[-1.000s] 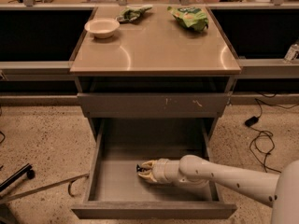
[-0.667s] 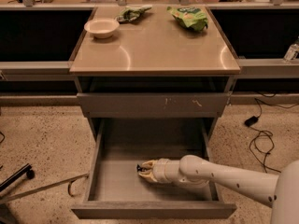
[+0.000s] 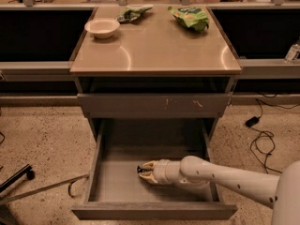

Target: Place rxbar chocolate into middle drawer

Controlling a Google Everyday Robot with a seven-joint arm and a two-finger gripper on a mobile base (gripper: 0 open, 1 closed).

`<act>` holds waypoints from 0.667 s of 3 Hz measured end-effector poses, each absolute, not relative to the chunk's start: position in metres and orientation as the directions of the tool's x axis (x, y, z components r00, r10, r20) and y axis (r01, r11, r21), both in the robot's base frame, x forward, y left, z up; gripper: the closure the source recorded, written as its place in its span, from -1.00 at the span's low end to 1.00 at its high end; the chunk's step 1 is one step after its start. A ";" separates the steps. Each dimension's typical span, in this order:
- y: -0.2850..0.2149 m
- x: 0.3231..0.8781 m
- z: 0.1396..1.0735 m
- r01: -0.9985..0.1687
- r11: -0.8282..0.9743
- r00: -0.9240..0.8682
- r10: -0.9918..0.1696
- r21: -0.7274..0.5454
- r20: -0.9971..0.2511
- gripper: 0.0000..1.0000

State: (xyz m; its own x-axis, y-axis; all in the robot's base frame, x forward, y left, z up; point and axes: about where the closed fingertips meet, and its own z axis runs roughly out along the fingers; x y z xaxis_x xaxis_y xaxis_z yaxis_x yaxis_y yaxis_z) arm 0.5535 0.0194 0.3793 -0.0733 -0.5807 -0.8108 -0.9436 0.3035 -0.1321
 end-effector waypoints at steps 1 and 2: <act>0.019 0.553 0.379 -0.944 0.303 -0.073 -0.581 -0.132 -0.811 -0.79; 0.020 0.553 0.379 -0.944 0.303 -0.073 -0.581 -0.132 -0.811 -1.00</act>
Offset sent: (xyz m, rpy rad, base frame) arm 0.0000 0.0000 0.0000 0.0000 0.0000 0.0000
